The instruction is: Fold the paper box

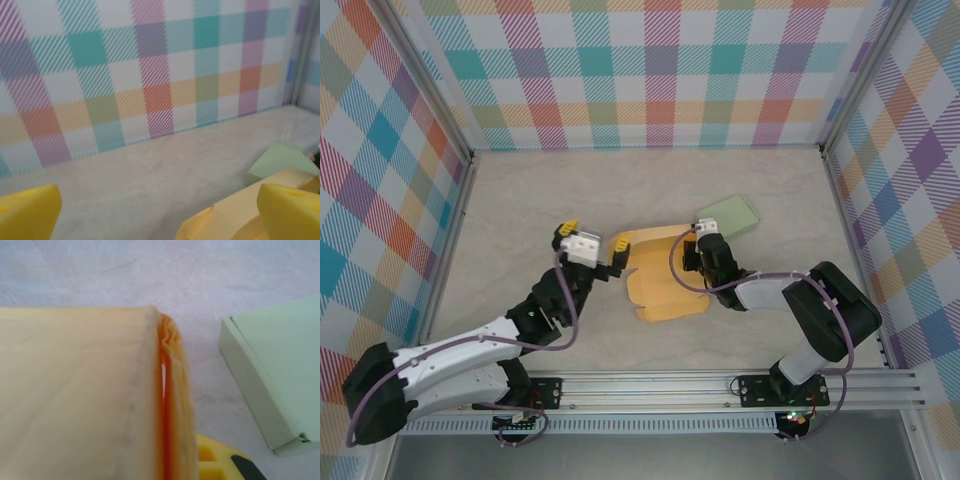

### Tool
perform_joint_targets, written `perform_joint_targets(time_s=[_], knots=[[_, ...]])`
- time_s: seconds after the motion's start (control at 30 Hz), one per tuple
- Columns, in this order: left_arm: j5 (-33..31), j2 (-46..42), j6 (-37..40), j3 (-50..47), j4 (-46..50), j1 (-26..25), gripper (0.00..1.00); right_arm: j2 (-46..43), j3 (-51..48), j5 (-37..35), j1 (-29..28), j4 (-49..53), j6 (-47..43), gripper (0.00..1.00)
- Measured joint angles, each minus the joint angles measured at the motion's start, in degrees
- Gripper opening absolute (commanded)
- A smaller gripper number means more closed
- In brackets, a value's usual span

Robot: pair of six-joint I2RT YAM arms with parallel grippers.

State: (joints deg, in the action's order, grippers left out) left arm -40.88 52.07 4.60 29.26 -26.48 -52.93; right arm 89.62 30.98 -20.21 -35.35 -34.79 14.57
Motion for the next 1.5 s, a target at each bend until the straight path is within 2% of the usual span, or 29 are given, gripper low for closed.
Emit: perform_joint_targets(time_s=[0.13, 0.2, 0.3, 0.5, 0.57, 0.87, 1.13, 1.5], knots=[[1.4, -4.6, -18.1, 1.5, 13.9, 6.8, 1.0, -1.7, -1.0, -0.7, 0.0, 0.7, 0.2, 0.0], [3.7, -4.6, -23.8, 2.7, 18.8, 8.7, 1.0, -2.3, -1.0, -0.8, 0.0, 1.7, 0.1, 0.0], [8.0, -1.7, -28.2, 5.6, 23.8, 9.6, 1.0, -3.1, -1.0, -0.7, 0.0, 3.0, -0.1, 0.0], [13.8, 8.8, -31.6, 12.6, 29.2, 10.0, 1.0, -4.0, -1.0, -0.5, 0.0, 3.4, -0.6, 0.06], [14.5, 12.3, -32.4, 14.4, 30.7, 10.0, 1.0, -4.4, -1.0, -0.2, 0.0, 3.8, -1.0, 0.0], [16.0, 22.4, -35.3, 18.7, 34.4, 10.0, 1.0, -4.7, 0.6, 3.6, 0.0, 9.2, -3.5, 0.0], [16.0, 23.6, -36.9, 18.7, 36.0, 10.0, 1.0, -4.5, 1.0, 4.4, 0.5, 11.3, -3.4, 0.0], [13.7, 23.7, -38.5, 18.4, 36.6, 7.9, 1.0, -2.5, 1.0, 4.8, 0.9, 7.7, -1.7, 0.0]])
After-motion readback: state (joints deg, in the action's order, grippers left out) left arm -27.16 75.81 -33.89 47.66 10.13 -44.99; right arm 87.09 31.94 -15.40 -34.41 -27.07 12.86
